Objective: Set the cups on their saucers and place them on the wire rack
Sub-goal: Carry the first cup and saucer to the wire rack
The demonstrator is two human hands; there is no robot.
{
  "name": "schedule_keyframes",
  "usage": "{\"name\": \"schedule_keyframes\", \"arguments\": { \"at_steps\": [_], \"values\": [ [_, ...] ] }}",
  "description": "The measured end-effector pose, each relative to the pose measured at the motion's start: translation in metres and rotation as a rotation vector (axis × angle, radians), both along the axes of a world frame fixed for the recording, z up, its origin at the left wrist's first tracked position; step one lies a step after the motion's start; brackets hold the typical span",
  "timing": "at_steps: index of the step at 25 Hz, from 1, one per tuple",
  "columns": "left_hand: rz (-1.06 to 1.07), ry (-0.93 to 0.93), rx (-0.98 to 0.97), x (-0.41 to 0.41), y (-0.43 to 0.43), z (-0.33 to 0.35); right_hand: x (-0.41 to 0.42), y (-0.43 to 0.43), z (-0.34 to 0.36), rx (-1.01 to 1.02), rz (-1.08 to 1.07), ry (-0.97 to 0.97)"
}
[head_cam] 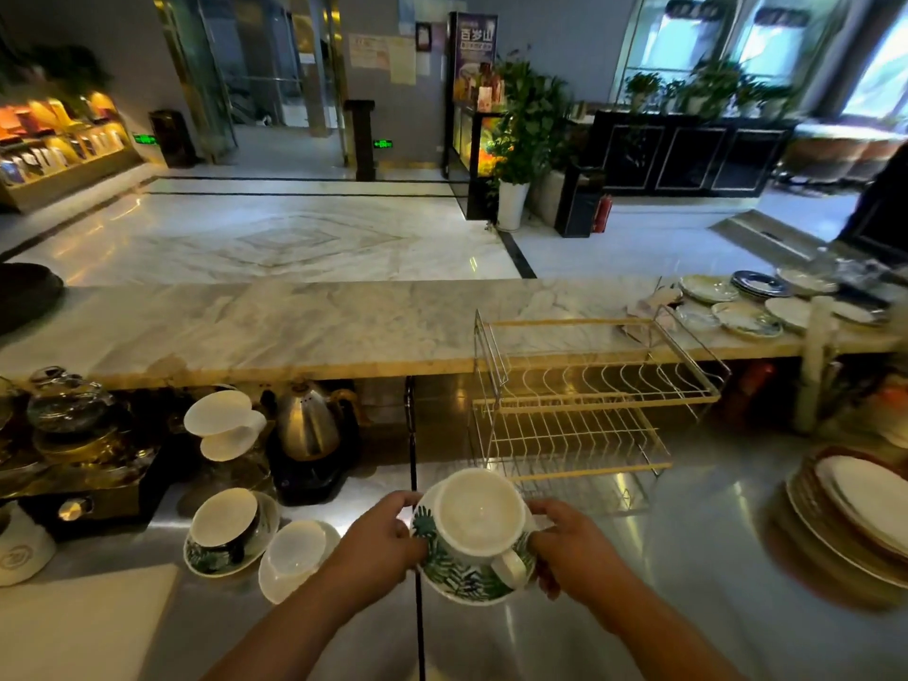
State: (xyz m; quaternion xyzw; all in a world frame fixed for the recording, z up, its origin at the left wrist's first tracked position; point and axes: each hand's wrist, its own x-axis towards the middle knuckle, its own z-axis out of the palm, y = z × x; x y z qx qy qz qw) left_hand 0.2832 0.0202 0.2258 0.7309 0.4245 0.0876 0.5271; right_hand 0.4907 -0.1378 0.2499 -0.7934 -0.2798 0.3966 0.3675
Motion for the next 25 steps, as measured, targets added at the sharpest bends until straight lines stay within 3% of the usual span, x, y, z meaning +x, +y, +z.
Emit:
{"name": "schedule_keyframes", "arguments": {
  "at_steps": [10,25],
  "values": [
    [-0.104,0.004,0.055,0.063,-0.009,0.032,0.05,-0.028,0.02,0.092,-0.107,0.015],
    [0.167,0.037,0.037,0.19,-0.096,0.059,0.21,-0.061,0.036,0.122,0.147,0.027]
  ]
}}
